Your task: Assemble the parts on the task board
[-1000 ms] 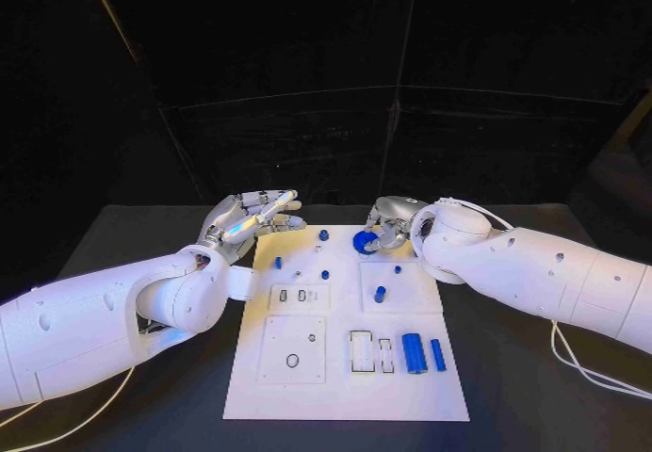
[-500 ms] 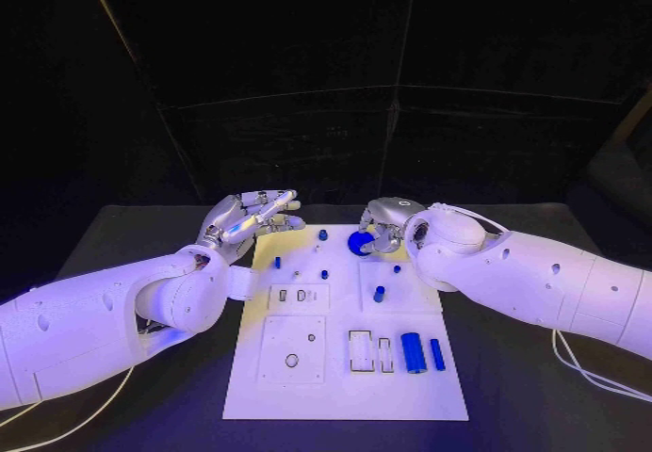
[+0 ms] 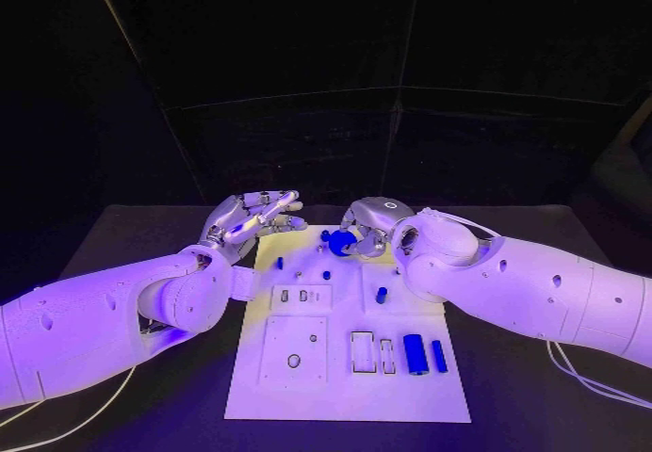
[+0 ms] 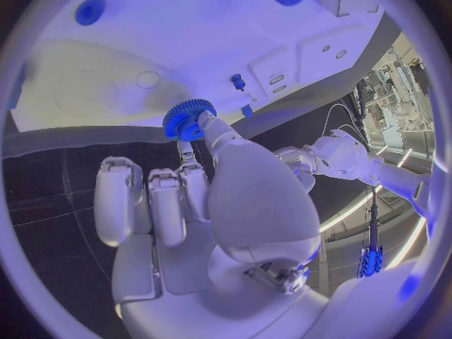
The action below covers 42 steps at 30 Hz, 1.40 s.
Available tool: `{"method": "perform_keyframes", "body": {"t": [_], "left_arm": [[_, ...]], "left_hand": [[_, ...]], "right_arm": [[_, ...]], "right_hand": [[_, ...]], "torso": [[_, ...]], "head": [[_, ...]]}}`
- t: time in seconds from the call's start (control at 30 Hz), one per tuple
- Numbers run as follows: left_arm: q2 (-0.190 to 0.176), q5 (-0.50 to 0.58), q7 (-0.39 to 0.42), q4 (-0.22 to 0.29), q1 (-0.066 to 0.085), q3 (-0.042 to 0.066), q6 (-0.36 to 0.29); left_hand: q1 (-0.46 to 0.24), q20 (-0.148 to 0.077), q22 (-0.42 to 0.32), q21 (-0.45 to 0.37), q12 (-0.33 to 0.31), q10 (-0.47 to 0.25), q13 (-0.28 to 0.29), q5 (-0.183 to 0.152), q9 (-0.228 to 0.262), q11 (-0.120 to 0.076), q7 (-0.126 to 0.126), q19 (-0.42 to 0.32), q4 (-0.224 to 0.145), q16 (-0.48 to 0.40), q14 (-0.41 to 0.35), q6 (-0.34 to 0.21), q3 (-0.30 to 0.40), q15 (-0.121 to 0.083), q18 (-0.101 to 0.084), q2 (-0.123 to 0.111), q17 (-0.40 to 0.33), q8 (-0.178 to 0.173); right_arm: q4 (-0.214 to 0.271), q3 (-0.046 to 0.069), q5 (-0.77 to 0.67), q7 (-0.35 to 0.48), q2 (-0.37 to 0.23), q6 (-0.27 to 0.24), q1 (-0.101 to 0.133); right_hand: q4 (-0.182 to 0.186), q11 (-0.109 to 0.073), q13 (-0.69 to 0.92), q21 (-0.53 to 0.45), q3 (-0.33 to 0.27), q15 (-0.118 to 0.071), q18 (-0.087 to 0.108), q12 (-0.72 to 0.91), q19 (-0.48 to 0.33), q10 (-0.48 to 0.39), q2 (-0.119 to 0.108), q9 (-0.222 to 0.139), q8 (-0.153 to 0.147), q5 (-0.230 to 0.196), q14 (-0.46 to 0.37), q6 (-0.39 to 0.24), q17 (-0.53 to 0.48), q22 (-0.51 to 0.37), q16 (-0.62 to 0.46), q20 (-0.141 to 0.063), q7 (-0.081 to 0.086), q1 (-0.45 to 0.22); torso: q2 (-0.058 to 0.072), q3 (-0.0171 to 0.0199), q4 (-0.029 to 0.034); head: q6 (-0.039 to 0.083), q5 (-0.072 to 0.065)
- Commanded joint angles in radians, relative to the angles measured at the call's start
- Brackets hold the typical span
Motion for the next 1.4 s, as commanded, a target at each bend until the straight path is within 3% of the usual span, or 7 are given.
{"method": "perform_keyframes", "body": {"t": [0.03, 0.43, 0.77, 1.03, 1.1, 1.2, 1.4], "left_arm": [[0.002, -0.001, 0.004, 0.0, 0.001, 0.001, 0.012], [0.009, -0.001, 0.003, -0.002, 0.001, 0.001, 0.011], [0.011, -0.001, 0.003, -0.004, 0.001, 0.001, 0.01], [0.013, -0.001, 0.003, -0.005, 0.002, 0.001, 0.009], [0.013, -0.001, 0.003, -0.005, 0.002, 0.001, 0.009], [0.014, -0.001, 0.002, -0.005, 0.002, 0.001, 0.009], [0.014, -0.001, 0.001, -0.005, 0.002, 0.001, 0.01]], "left_hand": [[0.006, 0.0, -0.001, -0.007, -0.004, -0.003, -0.001, -0.001, -0.001, 0.001, 0.022, 0.005, -0.007, -0.005, 0.004, -0.005, -0.001, 0.004, 0.013, 0.006, 0.001, -0.007], [0.006, 0.0, -0.002, -0.007, -0.004, -0.004, -0.001, -0.001, -0.001, 0.001, 0.022, 0.005, -0.008, -0.006, 0.004, -0.005, -0.001, 0.004, 0.013, 0.006, 0.002, -0.007], [0.006, 0.0, -0.002, -0.007, -0.004, -0.004, -0.001, -0.001, -0.001, 0.001, 0.022, 0.005, -0.009, -0.007, 0.004, -0.005, -0.001, 0.004, 0.013, 0.006, 0.002, -0.007], [0.005, 0.0, -0.003, -0.009, -0.005, -0.004, -0.001, -0.001, -0.001, 0.001, 0.022, 0.004, -0.01, -0.009, 0.001, -0.005, -0.002, 0.005, 0.013, 0.006, 0.002, -0.008], [0.005, 0.0, -0.003, -0.009, -0.005, -0.004, -0.001, -0.001, -0.001, 0.001, 0.022, 0.004, -0.01, -0.009, 0.001, -0.005, -0.002, 0.005, 0.013, 0.006, 0.002, -0.008], [0.005, 0.0, -0.003, -0.009, -0.005, -0.004, -0.001, -0.001, -0.001, 0.001, 0.022, 0.004, -0.01, -0.009, 0.001, -0.005, -0.002, 0.005, 0.013, 0.006, 0.002, -0.008], [0.005, 0.0, -0.003, -0.009, -0.005, -0.004, -0.001, -0.001, -0.001, 0.001, 0.022, 0.004, -0.01, -0.009, 0.001, -0.005, -0.002, 0.005, 0.013, 0.006, 0.002, -0.008]], "right_arm": [[-0.008, 0.001, -0.027, -0.011, 0.02, -0.029, 0.002], [-0.08, -0.009, -0.02, -0.003, 0.106, -0.005, -0.001], [-0.122, -0.013, -0.008, -0.002, 0.138, 0.019, -0.007], [-0.137, -0.026, -0.004, 0.002, 0.148, 0.021, -0.01], [-0.141, -0.027, -0.002, 0.004, 0.149, 0.023, -0.01], [-0.146, -0.028, 0.002, -0.001, 0.152, 0.033, -0.01], [-0.153, -0.029, 0.011, -0.017, 0.155, 0.035, -0.011]], "right_hand": [[0.001, -0.004, 0.098, 0.004, 0.008, -0.009, -0.009, 0.006, 0.002, 0.002, 0.0, 0.002, 0.005, 0.004, 0.096, 0.031, 0.219, 0.003, 0.003, -0.005, -0.022, -0.008], [0.002, -0.005, 0.097, 0.003, 0.011, -0.009, -0.009, 0.005, 0.001, 0.001, 0.0, 0.001, 0.003, 0.005, 0.096, 0.029, 0.217, 0.003, 0.002, -0.005, -0.022, -0.011], [0.001, -0.004, 0.096, 0.003, 0.013, -0.009, -0.009, 0.003, 0.002, 0.001, -0.003, -0.001, 0.0, 0.005, 0.096, 0.027, 0.216, 0.003, 0.002, -0.005, -0.021, -0.013], [0.001, -0.002, 0.091, 0.003, 0.017, -0.008, -0.009, -0.002, 0.002, -0.003, -0.01, -0.005, -0.008, 0.003, 0.096, 0.017, 0.216, 0.003, 0.002, -0.005, -0.017, -0.022], [0.005, 0.001, 0.09, 0.003, 0.013, -0.006, -0.009, -0.004, 0.002, -0.005, -0.02, -0.007, -0.014, -0.001, 0.096, 0.01, 0.216, 0.003, 0.001, -0.004, -0.014, -0.035], [0.016, 0.007, 0.082, 0.002, -0.002, -0.001, -0.009, -0.011, 0.001, -0.011, -0.04, -0.01, -0.027, -0.013, 0.095, -0.008, 0.214, 0.002, 0.001, 0.0, -0.008, -0.062], [0.034, 0.019, 0.068, 0.003, -0.027, 0.009, -0.009, -0.027, 0.002, -0.024, -0.051, -0.013, -0.065, -0.092, 0.096, -0.065, 0.217, 0.004, 0.002, 0.009, 0.004, -0.091]], "torso": [[0.001, -0.0004, 0.0007], [0.001, -0.0001, -0.0001], [0.001, 0.0007, -0.0007], [0.001, 0.0009, -0.0014], [0.0, 0.0006, -0.001], [0.001, 0.0007, -0.0014], [0.001, 0.0006, -0.001]], "head": [[-0.001, 0.0], [-0.002, 0.001], [-0.007, 0.003], [-0.009, 0.005], [-0.009, 0.005], [-0.01, 0.005], [-0.009, 0.004]]}}
